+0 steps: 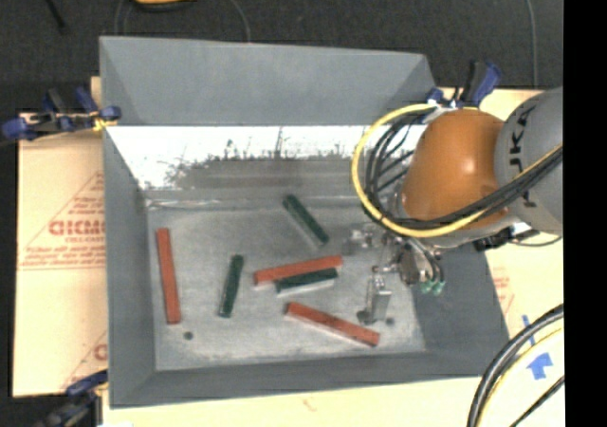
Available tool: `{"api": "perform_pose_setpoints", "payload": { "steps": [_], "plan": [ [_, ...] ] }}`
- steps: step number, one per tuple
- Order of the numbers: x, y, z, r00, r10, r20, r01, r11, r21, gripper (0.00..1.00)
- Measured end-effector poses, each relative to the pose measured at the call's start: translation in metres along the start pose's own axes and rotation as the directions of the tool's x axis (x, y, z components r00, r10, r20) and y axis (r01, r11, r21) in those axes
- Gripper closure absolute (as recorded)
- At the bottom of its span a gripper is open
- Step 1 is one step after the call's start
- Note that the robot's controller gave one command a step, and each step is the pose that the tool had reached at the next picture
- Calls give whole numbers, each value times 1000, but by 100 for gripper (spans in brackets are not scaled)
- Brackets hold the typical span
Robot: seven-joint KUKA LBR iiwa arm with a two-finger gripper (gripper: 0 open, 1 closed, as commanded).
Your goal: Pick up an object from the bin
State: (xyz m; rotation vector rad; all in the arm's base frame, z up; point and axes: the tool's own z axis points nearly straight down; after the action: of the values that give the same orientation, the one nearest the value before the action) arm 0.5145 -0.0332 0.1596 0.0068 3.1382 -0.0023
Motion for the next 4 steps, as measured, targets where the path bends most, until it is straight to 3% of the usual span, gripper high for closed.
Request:
{"api": "perform_pose_setpoints", "payload": {
  "steps": [1, 2, 3, 4],
  "plan": [
    [0, 0, 0, 1000, -1, 0, 1, 1000, 0, 0],
    [6, 0, 20, 997, 81, 8, -81, 997, -3, 0],
    [10, -2, 61, 978, 207, -1, -207, 978, -2, 0],
    [24, 10, 85, 986, 165, 17, -165, 986, -1, 100]
  ]
}}
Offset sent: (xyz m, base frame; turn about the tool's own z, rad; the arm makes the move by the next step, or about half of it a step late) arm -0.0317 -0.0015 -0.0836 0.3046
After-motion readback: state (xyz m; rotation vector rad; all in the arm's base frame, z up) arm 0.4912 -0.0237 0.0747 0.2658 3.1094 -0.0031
